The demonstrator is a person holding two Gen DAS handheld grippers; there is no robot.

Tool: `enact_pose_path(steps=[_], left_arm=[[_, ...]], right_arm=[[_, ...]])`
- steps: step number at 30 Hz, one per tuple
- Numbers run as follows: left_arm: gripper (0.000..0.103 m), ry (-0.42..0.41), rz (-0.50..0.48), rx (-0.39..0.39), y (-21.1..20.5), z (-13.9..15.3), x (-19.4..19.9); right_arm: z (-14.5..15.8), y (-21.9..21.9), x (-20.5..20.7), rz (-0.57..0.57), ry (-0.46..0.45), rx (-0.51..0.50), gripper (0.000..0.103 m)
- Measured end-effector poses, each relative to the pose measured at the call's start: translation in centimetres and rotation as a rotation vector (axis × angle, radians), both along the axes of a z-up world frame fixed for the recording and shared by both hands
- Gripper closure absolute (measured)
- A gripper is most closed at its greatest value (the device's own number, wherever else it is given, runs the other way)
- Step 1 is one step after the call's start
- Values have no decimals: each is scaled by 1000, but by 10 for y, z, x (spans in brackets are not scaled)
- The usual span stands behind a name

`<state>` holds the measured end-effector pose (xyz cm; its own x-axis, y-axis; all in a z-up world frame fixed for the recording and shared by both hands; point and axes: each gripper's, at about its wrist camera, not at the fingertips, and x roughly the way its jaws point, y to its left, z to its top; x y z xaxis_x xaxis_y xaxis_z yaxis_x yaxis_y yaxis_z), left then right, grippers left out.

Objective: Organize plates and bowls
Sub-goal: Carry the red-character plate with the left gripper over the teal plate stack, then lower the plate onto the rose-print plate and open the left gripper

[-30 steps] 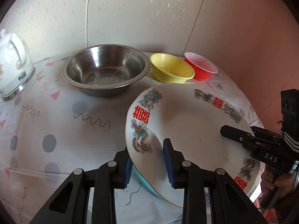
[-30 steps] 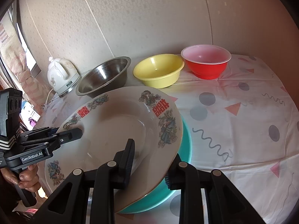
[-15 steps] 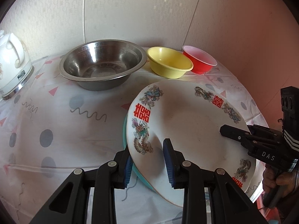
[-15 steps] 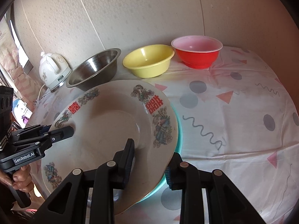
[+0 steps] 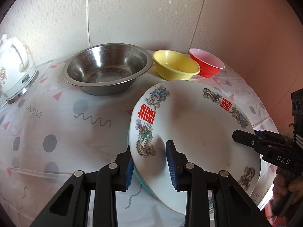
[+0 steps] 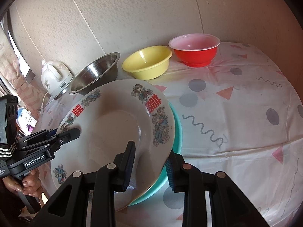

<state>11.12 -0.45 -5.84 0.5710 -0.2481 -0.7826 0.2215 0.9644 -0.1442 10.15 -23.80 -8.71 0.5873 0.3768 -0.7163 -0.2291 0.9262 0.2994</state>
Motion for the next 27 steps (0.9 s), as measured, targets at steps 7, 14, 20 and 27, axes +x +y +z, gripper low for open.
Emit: enact_pose_path(steps=[7, 14, 20, 27], left_arm=[[71, -24, 30, -45, 13, 12, -5], [71, -41, 15, -40, 26, 19, -25], [75, -40, -12, -25, 14, 16, -31], [75, -25, -3, -33, 12, 12, -29]], right_arm=[[7, -12, -19, -8, 4, 34, 73], [10, -17, -32, -22, 9, 48, 73], [13, -4, -34, -24, -37, -24, 80], [13, -2, -34, -33, -51, -51, 82]])
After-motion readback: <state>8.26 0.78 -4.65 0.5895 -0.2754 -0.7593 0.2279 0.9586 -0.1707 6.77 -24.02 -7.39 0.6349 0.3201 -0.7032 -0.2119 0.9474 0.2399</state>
